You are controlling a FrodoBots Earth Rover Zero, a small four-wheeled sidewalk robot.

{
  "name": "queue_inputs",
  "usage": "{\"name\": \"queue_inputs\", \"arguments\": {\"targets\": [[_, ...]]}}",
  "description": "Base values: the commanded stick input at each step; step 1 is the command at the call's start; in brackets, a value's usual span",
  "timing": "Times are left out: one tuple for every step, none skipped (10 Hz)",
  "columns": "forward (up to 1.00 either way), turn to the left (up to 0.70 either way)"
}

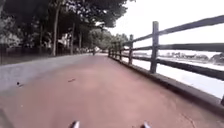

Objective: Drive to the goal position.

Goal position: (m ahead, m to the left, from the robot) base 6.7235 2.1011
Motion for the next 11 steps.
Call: {"name": "queue_inputs", "arguments": {"targets": [[0.70, 0.00], [0.70, 0.00], [0.70, 0.02], [0.70, 0.20], [0.70, 0.35], [0.70, 0.35], [0.70, 0.00], [0.70, 0.00], [0.70, 0.00], [0.70, 0.00], [0.70, 0.00]]}}
